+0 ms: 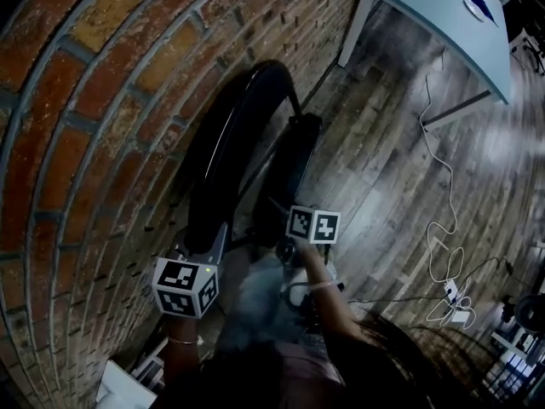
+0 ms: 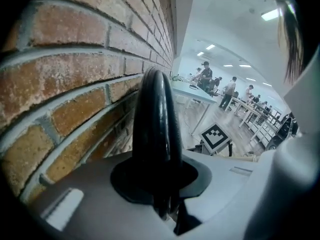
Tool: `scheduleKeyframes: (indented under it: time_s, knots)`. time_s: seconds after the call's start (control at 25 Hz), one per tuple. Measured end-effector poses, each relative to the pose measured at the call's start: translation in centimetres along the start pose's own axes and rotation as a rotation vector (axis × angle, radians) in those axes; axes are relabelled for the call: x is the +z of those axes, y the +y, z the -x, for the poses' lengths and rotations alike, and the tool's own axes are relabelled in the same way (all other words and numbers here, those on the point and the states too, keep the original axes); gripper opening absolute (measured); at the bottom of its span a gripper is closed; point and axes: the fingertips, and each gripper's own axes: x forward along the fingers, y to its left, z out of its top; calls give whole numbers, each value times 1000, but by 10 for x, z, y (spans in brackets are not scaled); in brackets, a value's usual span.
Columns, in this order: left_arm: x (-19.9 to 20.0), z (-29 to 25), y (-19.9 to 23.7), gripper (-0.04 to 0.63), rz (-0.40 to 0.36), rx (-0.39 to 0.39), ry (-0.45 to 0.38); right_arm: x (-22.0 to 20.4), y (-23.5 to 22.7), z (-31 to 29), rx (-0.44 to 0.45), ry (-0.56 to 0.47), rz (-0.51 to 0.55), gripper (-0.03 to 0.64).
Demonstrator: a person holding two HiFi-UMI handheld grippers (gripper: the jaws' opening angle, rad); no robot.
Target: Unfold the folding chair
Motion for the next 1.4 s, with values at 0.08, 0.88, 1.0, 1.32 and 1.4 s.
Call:
scheduleKeyframes:
  time_s: [0.08,0.88,1.0,1.32,1.4]
  knots:
    - [-1,0,-8,66,-2,5,6,-1,-4,5,4,6,-16,144]
    - [-13,-2,-91,66,4,74,74,-5,-45,61,61,77,-61,130]
    - [-16,0,-107,66,16,84,74,-9,-51,74,70,92,-55,130]
    - [-34,7,-148,67,48,111,69,-25,-70,106,83,135,-38,130]
    - [-39,9,-157,67,56,117,66,-30,-75,113,88,148,-29,130]
